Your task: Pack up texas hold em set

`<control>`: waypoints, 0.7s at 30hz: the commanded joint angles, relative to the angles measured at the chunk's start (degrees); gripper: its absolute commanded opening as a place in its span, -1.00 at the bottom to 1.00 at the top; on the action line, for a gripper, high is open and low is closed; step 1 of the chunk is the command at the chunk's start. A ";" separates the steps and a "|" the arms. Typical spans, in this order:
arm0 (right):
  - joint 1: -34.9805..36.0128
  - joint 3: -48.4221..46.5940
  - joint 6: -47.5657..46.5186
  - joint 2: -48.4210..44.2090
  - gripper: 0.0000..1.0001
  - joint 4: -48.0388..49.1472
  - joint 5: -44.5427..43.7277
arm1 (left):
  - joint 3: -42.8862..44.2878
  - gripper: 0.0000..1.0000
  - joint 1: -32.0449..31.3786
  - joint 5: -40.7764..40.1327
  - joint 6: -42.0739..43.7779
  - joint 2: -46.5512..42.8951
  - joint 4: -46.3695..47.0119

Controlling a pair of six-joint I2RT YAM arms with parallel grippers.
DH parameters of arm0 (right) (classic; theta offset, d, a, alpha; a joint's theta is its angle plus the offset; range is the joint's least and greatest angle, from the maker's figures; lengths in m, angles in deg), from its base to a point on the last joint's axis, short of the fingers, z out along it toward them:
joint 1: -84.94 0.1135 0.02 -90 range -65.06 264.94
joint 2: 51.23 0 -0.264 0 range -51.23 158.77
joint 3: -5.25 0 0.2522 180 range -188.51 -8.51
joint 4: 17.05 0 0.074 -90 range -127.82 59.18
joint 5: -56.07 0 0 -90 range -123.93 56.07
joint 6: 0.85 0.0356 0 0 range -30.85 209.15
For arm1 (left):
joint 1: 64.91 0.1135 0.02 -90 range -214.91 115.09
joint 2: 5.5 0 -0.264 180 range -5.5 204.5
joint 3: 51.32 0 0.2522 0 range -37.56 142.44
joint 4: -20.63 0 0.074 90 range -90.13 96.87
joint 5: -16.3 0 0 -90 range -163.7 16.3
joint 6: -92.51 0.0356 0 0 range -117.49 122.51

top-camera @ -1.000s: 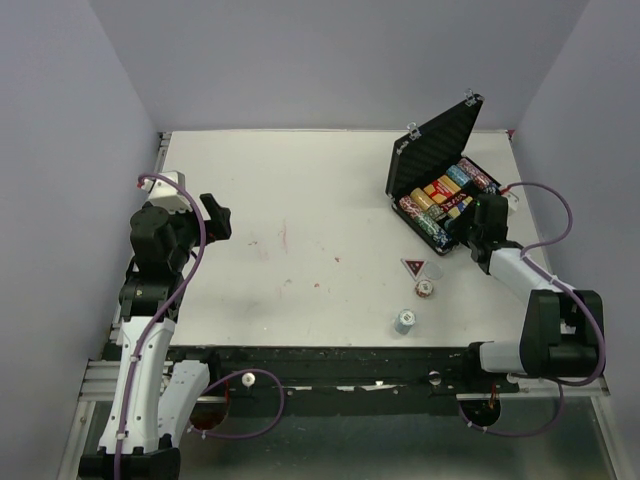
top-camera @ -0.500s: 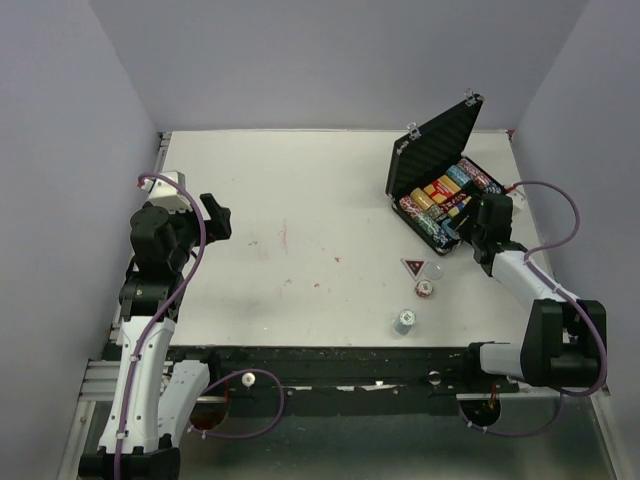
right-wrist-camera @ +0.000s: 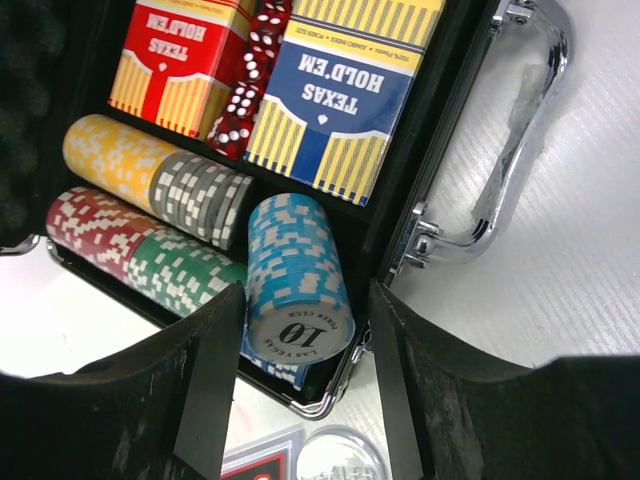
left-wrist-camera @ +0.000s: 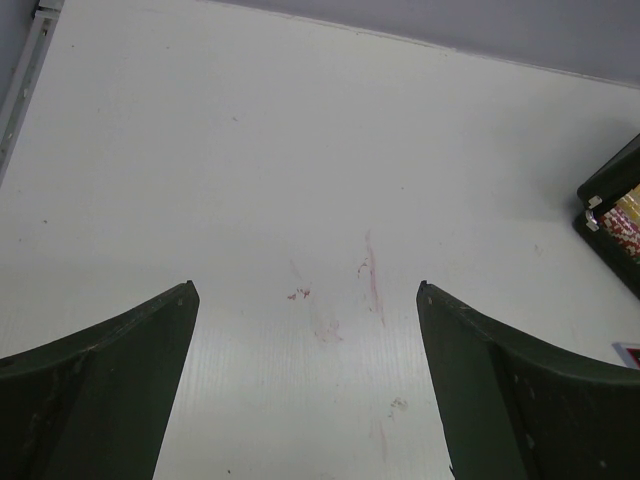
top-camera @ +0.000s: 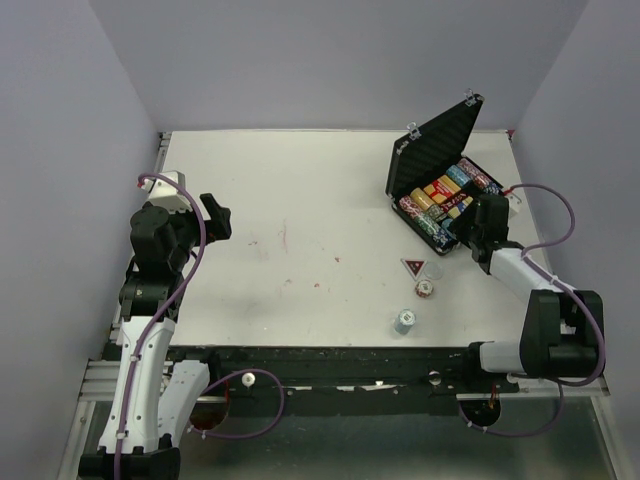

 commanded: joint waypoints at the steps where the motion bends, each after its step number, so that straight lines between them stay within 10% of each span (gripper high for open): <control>1: -0.22 0.12 -0.51 1.80 0.18 -0.46 -3.24 | -0.59 0.97 0.27 0.13 0.39 -0.19 0.77; 21: -0.39 -2.87 -3.68 5.58 -0.17 -1.51 -12.73 | -0.59 0.98 0.27 -0.05 0.48 -0.28 0.68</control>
